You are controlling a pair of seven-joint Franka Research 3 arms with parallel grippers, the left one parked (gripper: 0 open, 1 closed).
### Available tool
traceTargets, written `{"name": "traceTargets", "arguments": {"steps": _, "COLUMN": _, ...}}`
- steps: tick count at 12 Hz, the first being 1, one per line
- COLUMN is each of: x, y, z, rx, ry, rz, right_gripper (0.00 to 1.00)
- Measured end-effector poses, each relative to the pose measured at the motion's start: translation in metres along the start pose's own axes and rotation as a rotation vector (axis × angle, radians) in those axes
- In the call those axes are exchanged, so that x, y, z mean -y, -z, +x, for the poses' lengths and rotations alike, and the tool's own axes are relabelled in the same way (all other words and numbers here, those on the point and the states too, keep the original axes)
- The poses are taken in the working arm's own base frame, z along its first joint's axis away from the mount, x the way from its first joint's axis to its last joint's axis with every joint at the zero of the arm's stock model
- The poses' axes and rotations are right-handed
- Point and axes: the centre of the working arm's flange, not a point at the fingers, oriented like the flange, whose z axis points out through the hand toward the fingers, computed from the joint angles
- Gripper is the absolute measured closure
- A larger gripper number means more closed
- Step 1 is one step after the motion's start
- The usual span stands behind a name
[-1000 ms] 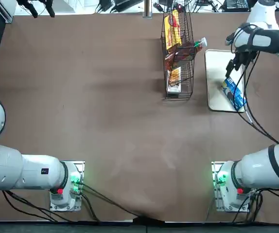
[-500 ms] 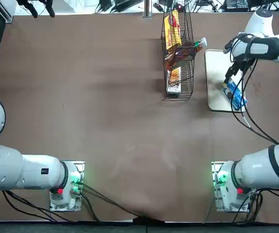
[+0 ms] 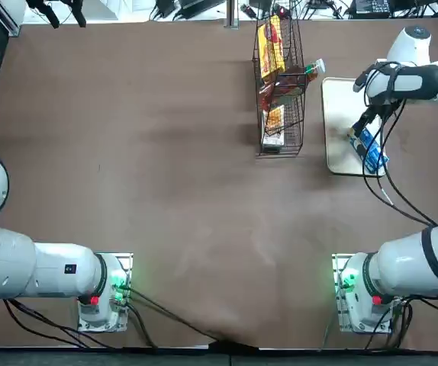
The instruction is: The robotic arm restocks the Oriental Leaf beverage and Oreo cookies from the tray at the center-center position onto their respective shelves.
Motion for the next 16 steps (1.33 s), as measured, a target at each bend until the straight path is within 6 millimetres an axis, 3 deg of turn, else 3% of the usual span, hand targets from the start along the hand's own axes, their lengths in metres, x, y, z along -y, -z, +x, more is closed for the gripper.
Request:
{"name": "traceTargets", "arguments": {"steps": 7, "x": -0.006, "y": -0.017, "z": -0.009, "rx": 0.018, "ry": -0.021, "rz": 0.020, "right_gripper": 0.00}}
{"name": "traceTargets", "arguments": {"steps": 16, "x": 0.003, "y": -0.045, "z": -0.016, "rx": 0.003, "ry": -0.020, "rz": 0.012, "right_gripper": 0.03}}
